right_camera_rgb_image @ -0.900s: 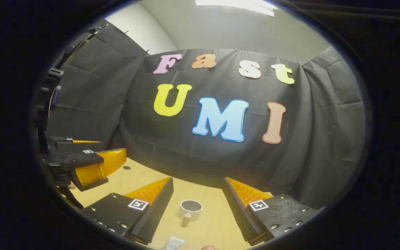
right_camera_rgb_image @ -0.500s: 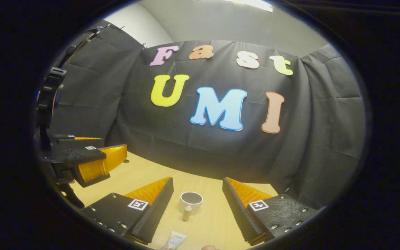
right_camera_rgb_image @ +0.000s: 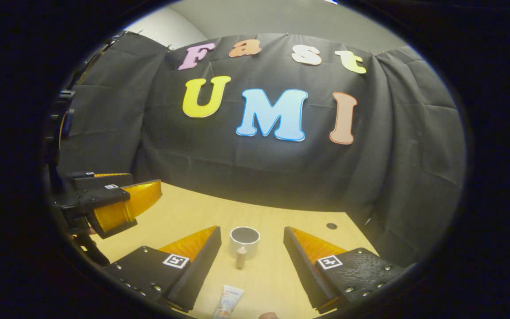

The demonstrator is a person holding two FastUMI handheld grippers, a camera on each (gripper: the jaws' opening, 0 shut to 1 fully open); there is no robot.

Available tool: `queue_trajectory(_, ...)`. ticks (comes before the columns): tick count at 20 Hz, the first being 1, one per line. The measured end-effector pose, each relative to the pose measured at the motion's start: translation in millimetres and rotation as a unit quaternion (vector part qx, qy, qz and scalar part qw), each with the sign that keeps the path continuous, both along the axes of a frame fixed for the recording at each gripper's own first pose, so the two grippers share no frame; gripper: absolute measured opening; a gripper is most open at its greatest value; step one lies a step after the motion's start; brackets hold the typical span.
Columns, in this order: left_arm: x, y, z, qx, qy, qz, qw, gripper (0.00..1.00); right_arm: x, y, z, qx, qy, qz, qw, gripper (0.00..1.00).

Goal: Put the toothbrush and toothpaste on the desktop into the cup, then pick up the cup and place it on the coaster on the desktop.

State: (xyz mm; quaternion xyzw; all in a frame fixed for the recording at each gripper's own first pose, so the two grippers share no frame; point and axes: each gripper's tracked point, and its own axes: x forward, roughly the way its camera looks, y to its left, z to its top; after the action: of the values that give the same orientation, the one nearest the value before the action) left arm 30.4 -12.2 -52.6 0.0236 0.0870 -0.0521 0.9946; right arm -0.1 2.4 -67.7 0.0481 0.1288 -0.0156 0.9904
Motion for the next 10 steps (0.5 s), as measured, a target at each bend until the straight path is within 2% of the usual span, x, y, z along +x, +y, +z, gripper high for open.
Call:
queue_trajectory(3, 0.0, 1.7, -28.2, 0.015, 0.049, -0.011, 0.999, 0.93, -3.2, 7.3, -15.2, 0.013, 0.041, 0.009, 0.999, 0.89)
queue_trajectory(7, -1.1, 10.2, -68.6, 0.038, 0.117, -0.013, 0.992, 0.93, -9.6, 23.5, -44.7, 0.044, 0.113, 0.031, 0.992, 0.89)
queue_trajectory(10, -4.8, 15.7, -103.4, 0.028, 0.187, -0.004, 0.982, 0.93, -13.2, 25.4, -63.6, 0.066, 0.162, 0.024, 0.984, 0.90)
